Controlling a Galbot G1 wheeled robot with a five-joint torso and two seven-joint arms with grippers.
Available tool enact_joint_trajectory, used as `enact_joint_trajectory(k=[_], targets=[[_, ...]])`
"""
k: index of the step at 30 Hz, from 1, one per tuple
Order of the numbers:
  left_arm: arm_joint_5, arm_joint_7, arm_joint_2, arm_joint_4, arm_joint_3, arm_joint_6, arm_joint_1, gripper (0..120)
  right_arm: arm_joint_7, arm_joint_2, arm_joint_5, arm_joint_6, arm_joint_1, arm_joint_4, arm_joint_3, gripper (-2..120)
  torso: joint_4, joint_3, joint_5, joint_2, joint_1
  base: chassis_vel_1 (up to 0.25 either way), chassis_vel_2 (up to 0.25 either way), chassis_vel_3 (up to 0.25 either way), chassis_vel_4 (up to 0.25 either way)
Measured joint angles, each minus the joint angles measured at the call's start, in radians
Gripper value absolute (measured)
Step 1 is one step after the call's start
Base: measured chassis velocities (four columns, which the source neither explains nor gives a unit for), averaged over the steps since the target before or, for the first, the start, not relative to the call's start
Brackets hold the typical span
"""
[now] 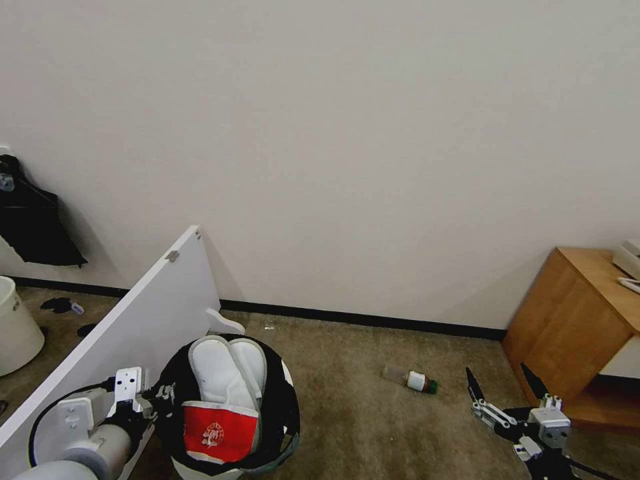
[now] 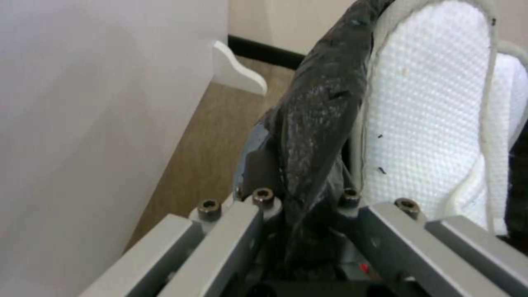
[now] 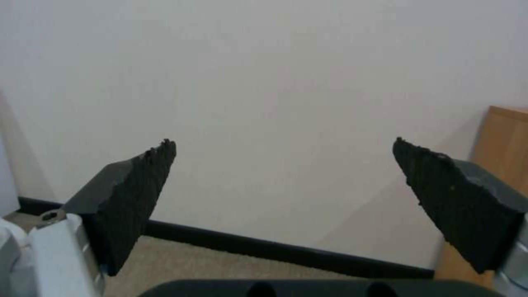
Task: Pick up the trash bin, then pick up the garbage from the floor and place it into the trash bin.
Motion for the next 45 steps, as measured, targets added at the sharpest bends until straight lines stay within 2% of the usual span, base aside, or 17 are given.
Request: enact_joint_trajectory(k=[23, 45], targets=[[-0.002, 0.000, 0.002, -0.002, -0.001, 0.000, -0.002, 4, -0.010, -0.002, -0.008, 0.012, -0.001, 0.003, 0.001, 100, -0.0001, 0.000, 0.0000, 0.000, 0.000, -0.102, 0.104, 0.104, -0.100], [-0.003, -0.001, 0.002, -0.001, 0.000, 0.000, -0.006, 4, -0.010, -0.009, -0.012, 0.025, 0.003, -0.013, -0.004, 100, -0.0001, 0.000, 0.0000, 0.000, 0.000, -0.005, 0.008, 0.003, -0.003]])
